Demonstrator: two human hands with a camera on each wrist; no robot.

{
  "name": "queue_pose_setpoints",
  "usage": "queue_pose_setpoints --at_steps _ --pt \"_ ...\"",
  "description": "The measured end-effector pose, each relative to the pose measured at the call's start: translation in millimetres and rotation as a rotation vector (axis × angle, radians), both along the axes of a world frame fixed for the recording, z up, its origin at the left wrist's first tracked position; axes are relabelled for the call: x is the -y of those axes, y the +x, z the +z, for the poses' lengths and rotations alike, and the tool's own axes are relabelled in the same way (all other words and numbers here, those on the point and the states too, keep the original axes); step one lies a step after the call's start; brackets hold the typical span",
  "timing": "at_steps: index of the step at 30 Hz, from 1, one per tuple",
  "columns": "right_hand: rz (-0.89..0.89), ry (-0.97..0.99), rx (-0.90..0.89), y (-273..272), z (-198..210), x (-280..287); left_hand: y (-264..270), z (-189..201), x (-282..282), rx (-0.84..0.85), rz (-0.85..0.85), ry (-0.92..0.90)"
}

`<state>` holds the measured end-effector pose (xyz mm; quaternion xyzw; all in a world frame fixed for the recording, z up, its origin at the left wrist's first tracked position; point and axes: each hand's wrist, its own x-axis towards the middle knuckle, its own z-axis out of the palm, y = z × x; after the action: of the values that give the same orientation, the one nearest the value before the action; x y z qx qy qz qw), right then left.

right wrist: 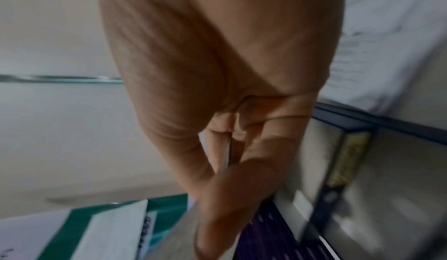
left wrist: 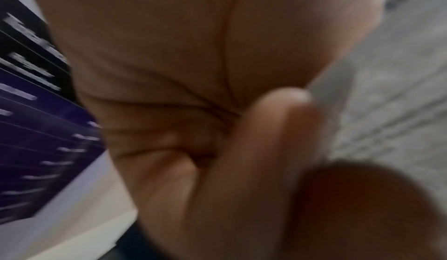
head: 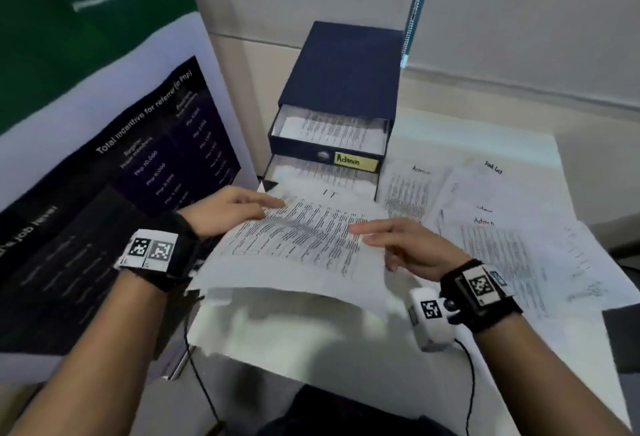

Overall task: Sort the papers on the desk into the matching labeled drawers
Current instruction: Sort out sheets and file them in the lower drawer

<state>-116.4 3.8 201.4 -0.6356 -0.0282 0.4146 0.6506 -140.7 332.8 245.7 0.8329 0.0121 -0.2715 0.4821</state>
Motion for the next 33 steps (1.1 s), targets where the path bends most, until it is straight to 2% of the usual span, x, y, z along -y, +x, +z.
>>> queue_pose_setpoints --at_steps 4,6,9,13,15,19,22,24,26,28,33 --pt "0.122 -0.071 -0.168 -33 -53 -38 -19 -49 -46 -0.195 -0.166 0.134" --pt "0.152 -0.134 -0.237 -48 -80 -48 -25 -78 -56 -0.272 -0.196 0.179" --pt "0.031 -0.262 -0.289 -56 -113 -54 -28 -116 -61 -0.325 -0.227 0.236" --pt "-0.229 -0.418 -0.212 -46 -141 -59 -30 -140 -53 -0.293 -0.164 0.215" --pt "-0.253 -0.441 -0.205 -41 -143 -62 -29 -145 -48 -0.323 -0.123 0.188" --pt "-0.016 -0.414 -0.315 -48 -134 -59 -26 -137 -39 -0.475 -0.256 0.096" --pt "0.06 -0.392 -0.354 -54 -134 -53 -23 -135 -42 -0.44 -0.314 0.085" --pt "0.077 -0.391 -0.358 -54 -139 -51 -22 -142 -46 -0.451 -0.277 0.049" --pt "0.03 -0.367 -0.35 -49 -140 -55 -23 -141 -45 -0.446 -0.232 0.066" --pt "-0.102 -0.374 -0.3 -41 -142 -61 -24 -144 -45 -0.37 -0.206 0.086" --pt "-0.335 -0.333 -0.275 -23 -151 -68 -30 -139 -51 -0.342 -0.071 -0.014"
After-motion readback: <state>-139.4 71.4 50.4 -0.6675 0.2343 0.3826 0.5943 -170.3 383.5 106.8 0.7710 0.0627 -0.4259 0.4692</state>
